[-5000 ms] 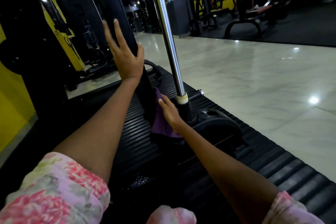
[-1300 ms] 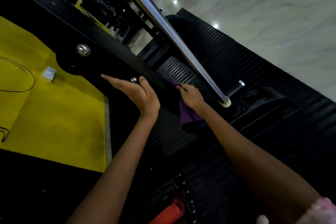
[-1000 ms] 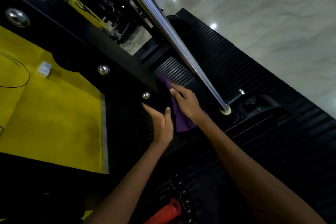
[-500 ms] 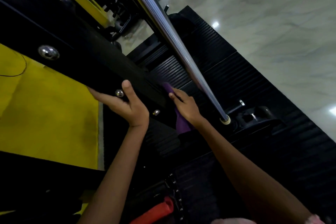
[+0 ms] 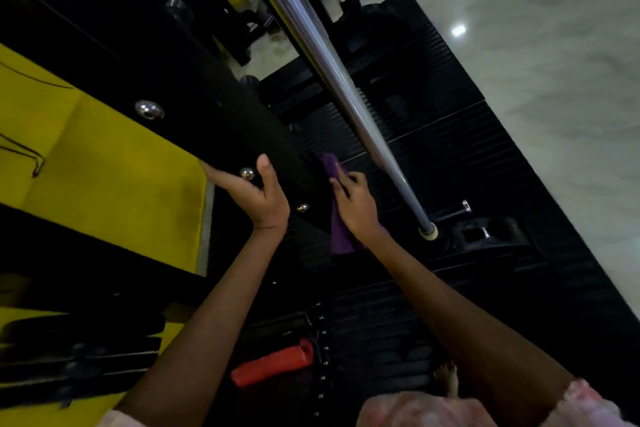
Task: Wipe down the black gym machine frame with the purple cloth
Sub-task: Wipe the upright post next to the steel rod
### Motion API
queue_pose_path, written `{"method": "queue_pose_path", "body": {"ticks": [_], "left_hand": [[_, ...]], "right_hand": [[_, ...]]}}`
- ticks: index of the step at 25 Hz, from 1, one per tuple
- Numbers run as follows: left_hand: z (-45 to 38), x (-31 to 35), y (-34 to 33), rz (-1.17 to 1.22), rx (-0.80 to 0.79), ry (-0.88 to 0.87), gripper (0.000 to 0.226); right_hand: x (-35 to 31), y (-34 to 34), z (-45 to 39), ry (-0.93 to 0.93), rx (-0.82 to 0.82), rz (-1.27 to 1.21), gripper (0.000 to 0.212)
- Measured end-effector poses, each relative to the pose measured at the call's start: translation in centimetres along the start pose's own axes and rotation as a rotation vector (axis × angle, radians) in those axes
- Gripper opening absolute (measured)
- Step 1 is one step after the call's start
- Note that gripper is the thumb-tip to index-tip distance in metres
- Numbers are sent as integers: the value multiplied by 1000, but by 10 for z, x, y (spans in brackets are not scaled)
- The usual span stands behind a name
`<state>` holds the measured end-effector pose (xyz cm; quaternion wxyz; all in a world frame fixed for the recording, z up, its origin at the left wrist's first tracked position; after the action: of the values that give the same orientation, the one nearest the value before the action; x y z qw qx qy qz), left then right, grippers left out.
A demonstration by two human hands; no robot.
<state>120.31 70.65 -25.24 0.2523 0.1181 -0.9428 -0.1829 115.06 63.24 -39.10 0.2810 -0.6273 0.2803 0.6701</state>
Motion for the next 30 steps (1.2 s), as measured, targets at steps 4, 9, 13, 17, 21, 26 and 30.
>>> {"method": "queue_pose_path", "body": {"ticks": [4,9,13,17,21,26,30], "left_hand": [[3,9,9,-16,-108,139,96],[-2,26,34,-1,-185,249,96],[-42,69,63,-118,20,88,79],[-98,82,72,-308,127,-104,72],[-101,82,57,-385,97,-81,71],[-101,74,54,-444,108,-110,63],[-99,69,53,-395,98,-137,60]], "right_hand": [[-44,-2,-4,3,-17,-10,42],[-45,-1,38,216,-21,-58,45],[-64,10,12,-125,-115,-68,43],[-115,11,37,82,-162,-176,45],[-101,14,26,-12,-171,-122,40],[-150,14,13,32,-128,-125,39],[-151,13,27,148,-123,-186,41]]}}
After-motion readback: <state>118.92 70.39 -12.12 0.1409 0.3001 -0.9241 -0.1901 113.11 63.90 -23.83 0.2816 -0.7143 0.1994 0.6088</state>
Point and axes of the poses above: each hand's wrist, its own z-axis away from the middle knuckle, its own y-axis out of the back of the hand, x = y × z, the point moved 2 cm from there along -z, towards the middle knuckle, and after that the axes turned 8 degrees about -z, right-handed, at the moved point
